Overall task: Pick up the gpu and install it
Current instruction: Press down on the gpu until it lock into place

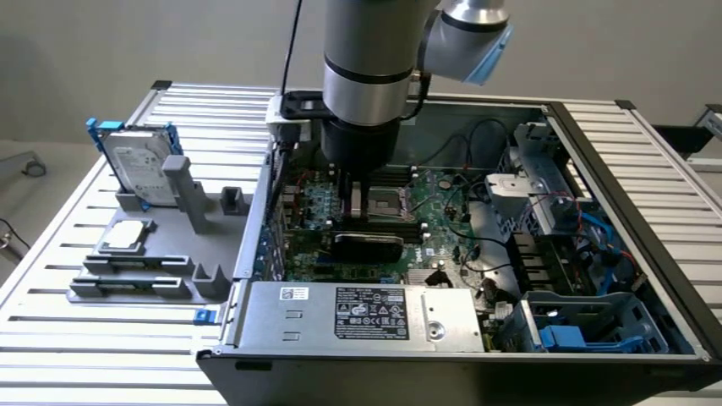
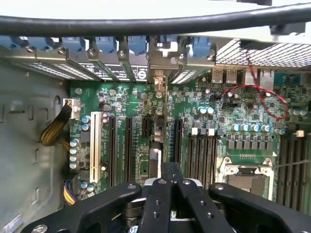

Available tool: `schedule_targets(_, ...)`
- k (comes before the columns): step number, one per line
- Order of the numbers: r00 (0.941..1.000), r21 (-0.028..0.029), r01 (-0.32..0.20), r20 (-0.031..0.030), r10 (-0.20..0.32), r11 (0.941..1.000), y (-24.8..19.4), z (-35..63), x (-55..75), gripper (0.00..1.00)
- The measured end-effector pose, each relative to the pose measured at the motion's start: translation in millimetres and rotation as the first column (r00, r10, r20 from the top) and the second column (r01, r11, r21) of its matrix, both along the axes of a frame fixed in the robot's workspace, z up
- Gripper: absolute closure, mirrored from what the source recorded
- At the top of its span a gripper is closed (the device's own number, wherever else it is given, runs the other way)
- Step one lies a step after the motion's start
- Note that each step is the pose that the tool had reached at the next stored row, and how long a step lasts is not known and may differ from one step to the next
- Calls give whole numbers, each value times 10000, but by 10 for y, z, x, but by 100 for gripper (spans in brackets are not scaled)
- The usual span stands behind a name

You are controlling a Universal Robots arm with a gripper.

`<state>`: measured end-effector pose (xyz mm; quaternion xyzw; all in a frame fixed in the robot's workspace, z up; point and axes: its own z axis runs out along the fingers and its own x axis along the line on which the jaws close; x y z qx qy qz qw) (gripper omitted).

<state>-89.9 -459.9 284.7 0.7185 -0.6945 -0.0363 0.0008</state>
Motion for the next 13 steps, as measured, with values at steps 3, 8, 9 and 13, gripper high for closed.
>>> schedule_targets(3,10000,2,0,1,0,10000,0,11,-61,89)
schedule_targets(8,10000,1,0,-12,0,10000,0,11,-213,89)
schedule_targets(9,10000,2,1,-22,-1,10000,0,11,-235,89)
schedule_targets(13,10000,0,0,-85,0,10000,0,11,-313,89)
